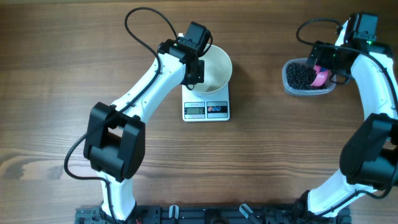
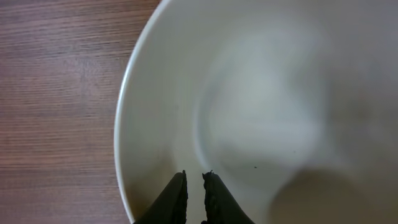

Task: Scoop item into bowl and weigh 150g on scale

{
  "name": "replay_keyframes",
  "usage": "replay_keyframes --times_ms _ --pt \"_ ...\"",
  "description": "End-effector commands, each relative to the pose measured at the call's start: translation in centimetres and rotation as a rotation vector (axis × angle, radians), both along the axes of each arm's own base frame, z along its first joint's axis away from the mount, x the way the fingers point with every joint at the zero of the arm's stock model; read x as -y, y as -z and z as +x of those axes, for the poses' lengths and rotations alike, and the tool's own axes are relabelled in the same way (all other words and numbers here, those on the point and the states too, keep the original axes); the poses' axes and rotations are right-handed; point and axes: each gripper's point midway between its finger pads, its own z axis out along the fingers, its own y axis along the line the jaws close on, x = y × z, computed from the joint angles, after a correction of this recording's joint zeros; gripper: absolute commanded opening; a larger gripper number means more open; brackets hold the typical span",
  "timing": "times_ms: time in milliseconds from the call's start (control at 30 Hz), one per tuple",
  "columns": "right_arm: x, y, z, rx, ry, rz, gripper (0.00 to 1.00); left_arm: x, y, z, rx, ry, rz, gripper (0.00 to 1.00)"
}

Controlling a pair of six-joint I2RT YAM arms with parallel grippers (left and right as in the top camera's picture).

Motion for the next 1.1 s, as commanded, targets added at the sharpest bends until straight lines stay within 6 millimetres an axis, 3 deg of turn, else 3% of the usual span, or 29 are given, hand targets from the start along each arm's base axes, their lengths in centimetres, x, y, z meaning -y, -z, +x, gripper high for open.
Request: replay_keyframes --times_ms 0,300,433,500,600,633,700,767,800,867,967,1033,1067 --pt "0.2 1.2 -0.2 -0.029 0.009 -0.009 1.00 -0.1 0.3 0.1 -0.003 0.007 0.012 0.15" --pt "0.2 1.2 -0.2 -0.030 0.009 -0.009 1.00 0.7 -0.2 1.3 0.051 0.009 -0.023 0.17" --pt "0.2 1.2 -0.2 -0.030 0.009 -0.009 1.00 3.5 -1.3 2.8 0.107 0.047 -0.163 0.17" --pt "0.2 1.2 -0.2 -0.030 0.009 -0.009 1.00 5.0 -3.5 4.0 0.171 0.071 -0.256 0.17" --pt "0.2 1.2 -0.2 -0.029 0.009 -0.009 1.00 4.5 -7.9 6.3 0.297 0.056 -0.309 0.21" --pt "0.2 1.2 -0.2 -0.029 0.009 -0.009 1.00 3.2 -9.9 7.2 0.351 0.048 -0.314 0.24" --pt "0.2 1.2 -0.2 -0.030 0.009 -0.009 1.00 0.2 -11.9 8.3 0.400 -0.009 -0.314 0.26" --pt "0.2 1.2 -0.2 -0.029 0.009 -0.009 1.00 -2.9 -12.5 8.8 0.410 -0.067 -0.302 0.32" --pt "0.2 1.2 -0.2 -0.030 0.009 -0.009 1.00 -4.8 -12.5 8.9 0.401 -0.103 -0.290 0.36" --pt "0.2 1.2 -0.2 -0.030 0.009 -0.009 1.00 -9.1 -11.6 8.5 0.347 -0.187 -0.255 0.57" --pt "0.2 1.2 -0.2 -0.030 0.009 -0.009 1.00 -14.0 -9.7 6.8 0.240 -0.289 -0.210 0.78" --pt "0.2 1.2 -0.2 -0.030 0.009 -0.009 1.00 -16.9 -8.4 5.1 0.151 -0.343 -0.182 0.88" --pt "0.2 1.2 -0.2 -0.030 0.009 -0.009 0.99 -17.4 -7.8 4.2 0.106 -0.310 -0.184 0.95"
